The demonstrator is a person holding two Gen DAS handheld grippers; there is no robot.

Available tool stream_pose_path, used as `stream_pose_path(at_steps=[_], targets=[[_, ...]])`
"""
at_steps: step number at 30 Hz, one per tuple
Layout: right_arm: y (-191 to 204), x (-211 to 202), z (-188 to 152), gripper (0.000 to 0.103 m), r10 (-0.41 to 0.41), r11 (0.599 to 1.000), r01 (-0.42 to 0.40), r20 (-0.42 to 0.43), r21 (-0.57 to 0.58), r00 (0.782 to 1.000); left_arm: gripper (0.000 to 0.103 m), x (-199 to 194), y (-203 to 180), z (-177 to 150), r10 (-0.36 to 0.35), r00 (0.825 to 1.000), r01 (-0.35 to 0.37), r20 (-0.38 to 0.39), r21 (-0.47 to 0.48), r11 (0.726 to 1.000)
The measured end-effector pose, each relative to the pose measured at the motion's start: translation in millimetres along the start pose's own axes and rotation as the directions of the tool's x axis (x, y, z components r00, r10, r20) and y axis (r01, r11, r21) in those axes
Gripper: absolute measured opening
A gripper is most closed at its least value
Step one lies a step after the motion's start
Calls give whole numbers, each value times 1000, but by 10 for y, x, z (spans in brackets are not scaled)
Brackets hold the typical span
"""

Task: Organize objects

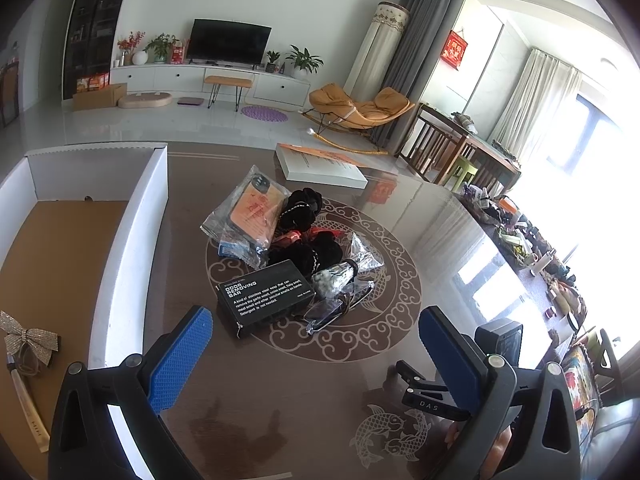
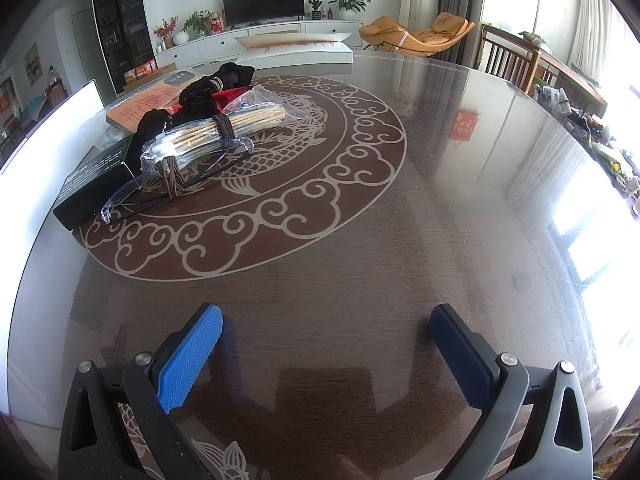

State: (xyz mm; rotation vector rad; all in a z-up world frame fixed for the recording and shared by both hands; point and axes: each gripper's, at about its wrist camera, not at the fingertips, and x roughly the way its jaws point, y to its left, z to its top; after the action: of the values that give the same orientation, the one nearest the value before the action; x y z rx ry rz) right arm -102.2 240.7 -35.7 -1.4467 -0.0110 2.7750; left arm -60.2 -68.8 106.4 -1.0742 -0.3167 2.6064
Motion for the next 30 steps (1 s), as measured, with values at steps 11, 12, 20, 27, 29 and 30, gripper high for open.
stream_pose_path(at_steps=[11,12,20,27,29,30], targets=[[-1,0,-1,103,0,1000,0,0,0,1000,103,33,69,29,16,1000,-16,-16,-3,1000],[0,-1,-1,103,0,1000,0,0,0,1000,103,35,97,55,22,1000,-22,-14,-6,1000],[0,1,-1,103,0,1000,0,0,0,1000,103,371,460,260,40,993,-48,-108,-73,996],[1,0,-2,103,-1,1000,1,1,0,1000,103,1486,144,211,144,928,-38,-344,297,954],[-4,-15,-6,103,-1,1000,1,1,1,1000,103,1694,55,140,208,907,-39,-365,419,907],[-4,-16,-7,103,-1,1000,1,1,1,1000,103,1765,19,110,220,902,-27,-371,461,887]])
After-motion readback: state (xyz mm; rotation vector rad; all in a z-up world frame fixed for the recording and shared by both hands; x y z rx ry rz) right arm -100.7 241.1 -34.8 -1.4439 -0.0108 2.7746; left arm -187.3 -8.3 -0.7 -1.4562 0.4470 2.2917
